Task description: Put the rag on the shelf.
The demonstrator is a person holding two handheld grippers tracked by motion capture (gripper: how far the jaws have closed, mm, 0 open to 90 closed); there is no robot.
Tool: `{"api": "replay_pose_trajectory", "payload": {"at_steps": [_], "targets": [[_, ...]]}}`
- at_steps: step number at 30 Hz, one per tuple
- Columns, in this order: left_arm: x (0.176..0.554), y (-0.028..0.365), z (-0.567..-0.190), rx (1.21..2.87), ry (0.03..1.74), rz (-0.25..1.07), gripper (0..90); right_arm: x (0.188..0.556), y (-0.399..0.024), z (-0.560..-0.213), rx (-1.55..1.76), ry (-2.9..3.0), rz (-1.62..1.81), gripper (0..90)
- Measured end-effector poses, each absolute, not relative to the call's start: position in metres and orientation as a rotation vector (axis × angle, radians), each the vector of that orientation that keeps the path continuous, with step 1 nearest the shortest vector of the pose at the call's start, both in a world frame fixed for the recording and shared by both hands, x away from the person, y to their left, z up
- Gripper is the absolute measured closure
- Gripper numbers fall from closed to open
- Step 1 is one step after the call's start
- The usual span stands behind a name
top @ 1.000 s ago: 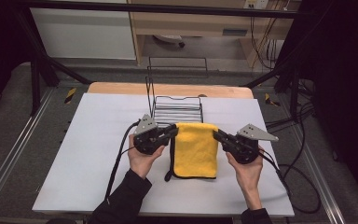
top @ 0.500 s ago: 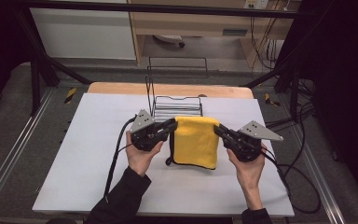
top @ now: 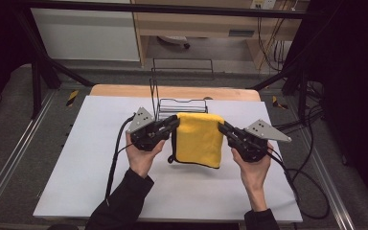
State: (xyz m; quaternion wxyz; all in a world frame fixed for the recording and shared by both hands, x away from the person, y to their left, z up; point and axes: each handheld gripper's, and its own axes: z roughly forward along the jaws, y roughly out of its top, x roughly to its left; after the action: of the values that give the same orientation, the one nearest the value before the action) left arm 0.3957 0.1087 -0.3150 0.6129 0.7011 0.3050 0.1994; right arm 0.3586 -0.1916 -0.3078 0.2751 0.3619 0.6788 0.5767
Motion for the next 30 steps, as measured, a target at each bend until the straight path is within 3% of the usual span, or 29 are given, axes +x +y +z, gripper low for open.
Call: {"api": "replay_pose_trajectory", "payload": {"at_steps": [30], "targets": [[0.403,0.124,-0.270,1.504,0.678,0.525,78.5,0.373,-0.177,-0.263,0.881,1.715,1.598,84.5]]}}
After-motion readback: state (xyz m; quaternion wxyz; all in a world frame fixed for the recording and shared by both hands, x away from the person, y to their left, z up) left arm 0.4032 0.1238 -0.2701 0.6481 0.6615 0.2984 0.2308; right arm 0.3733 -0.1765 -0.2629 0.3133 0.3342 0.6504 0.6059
